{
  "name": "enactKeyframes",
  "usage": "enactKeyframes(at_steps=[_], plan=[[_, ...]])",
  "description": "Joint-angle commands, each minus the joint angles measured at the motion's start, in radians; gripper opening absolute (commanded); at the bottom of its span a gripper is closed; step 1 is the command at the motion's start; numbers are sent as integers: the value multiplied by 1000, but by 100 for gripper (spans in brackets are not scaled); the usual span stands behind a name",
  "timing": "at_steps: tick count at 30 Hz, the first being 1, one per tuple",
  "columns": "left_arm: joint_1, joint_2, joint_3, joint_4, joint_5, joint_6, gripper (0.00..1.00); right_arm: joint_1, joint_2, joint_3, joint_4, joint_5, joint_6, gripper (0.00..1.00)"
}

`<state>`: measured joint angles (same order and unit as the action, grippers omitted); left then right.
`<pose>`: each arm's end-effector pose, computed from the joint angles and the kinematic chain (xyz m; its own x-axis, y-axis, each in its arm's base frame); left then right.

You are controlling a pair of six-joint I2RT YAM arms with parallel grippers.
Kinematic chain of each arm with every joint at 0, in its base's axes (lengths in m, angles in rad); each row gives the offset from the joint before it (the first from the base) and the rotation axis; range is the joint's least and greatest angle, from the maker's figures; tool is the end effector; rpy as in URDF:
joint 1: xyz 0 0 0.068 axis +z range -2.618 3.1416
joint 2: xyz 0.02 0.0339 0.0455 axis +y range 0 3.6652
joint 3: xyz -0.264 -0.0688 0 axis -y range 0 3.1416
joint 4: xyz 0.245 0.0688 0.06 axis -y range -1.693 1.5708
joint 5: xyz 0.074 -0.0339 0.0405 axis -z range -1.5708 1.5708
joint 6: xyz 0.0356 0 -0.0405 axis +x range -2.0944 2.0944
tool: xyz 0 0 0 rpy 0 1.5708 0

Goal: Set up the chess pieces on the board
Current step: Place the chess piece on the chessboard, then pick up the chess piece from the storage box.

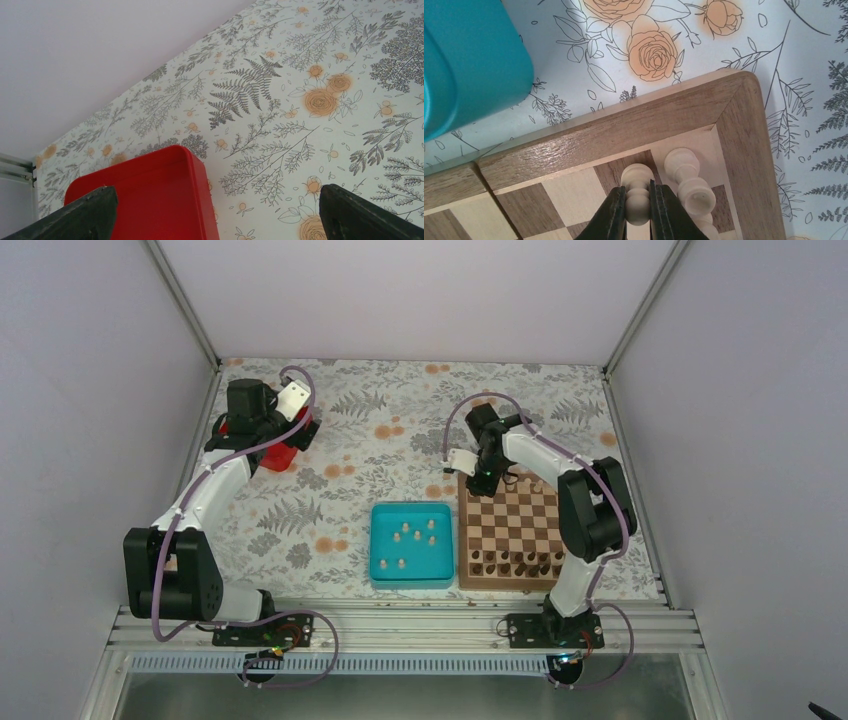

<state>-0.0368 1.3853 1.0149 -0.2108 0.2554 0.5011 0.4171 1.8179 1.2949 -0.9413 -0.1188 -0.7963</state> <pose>0.3115 -0.0205 0.2807 -0.3627 0.4785 -0.7997 0.4799 0.8315 0.2799 0.3077 0.1410 0.1904 -0.3400 -0.9270 -0.1586 -0.9392 0.3434 0.0064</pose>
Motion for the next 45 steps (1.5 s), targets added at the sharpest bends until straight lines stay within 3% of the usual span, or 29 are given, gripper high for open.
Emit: enactKeyframes(at_steps=[1,22,32,38,45], plan=[[-2,6,14,12,5,-13,100,-9,19,-14,7,-21,-12,8],[-3,5,19,5,6,-13,100,-11,9,-26,-10,-16,-7,13],[-3,5,20,4,8,-12,100,-11,-65,22,-73,-4,2,30],[-3,3,22,3,9,-12,100,-9,-110,113,-150,-39,-1,31],[-3,5,25,4,11,-13,100,115,-100,203,-197,-20,23,33]])
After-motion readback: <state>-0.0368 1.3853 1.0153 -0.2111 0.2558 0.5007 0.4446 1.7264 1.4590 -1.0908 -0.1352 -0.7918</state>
